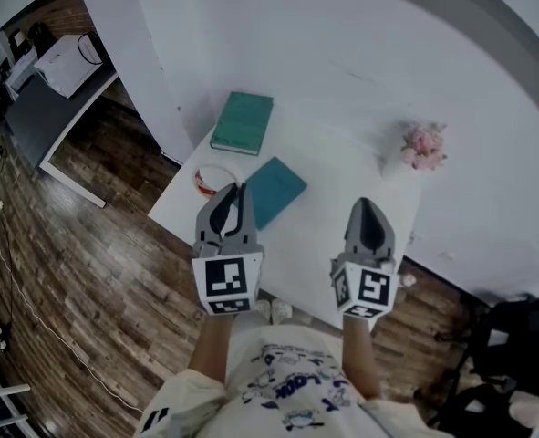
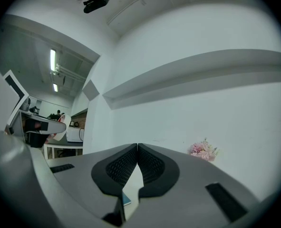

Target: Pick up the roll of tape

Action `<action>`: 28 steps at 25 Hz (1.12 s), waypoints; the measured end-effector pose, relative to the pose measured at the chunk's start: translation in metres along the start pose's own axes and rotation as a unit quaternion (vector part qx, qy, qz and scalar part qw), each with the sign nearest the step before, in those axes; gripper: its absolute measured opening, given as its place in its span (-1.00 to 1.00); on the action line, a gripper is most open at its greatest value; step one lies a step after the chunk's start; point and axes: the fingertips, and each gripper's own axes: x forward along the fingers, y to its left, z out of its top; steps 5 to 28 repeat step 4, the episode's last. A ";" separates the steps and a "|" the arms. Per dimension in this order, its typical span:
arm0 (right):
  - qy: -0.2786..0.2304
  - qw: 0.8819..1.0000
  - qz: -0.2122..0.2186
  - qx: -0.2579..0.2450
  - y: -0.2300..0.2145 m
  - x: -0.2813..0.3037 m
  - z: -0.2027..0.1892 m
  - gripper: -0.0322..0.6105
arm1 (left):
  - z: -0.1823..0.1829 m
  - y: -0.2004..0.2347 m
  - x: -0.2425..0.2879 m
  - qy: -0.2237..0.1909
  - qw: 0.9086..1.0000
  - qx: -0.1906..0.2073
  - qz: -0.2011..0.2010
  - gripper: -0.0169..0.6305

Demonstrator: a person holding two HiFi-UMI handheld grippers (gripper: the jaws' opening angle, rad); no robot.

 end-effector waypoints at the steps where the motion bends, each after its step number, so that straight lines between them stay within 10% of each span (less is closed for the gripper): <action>1: -0.002 1.000 0.001 -0.001 0.000 0.000 0.001 -0.89 | 0.000 0.000 0.000 0.000 1.000 0.001 0.001 -0.84; 28: -0.008 1.000 0.003 -0.004 0.001 0.002 0.005 -0.89 | 0.001 0.001 0.001 0.000 1.000 0.003 0.002 -0.84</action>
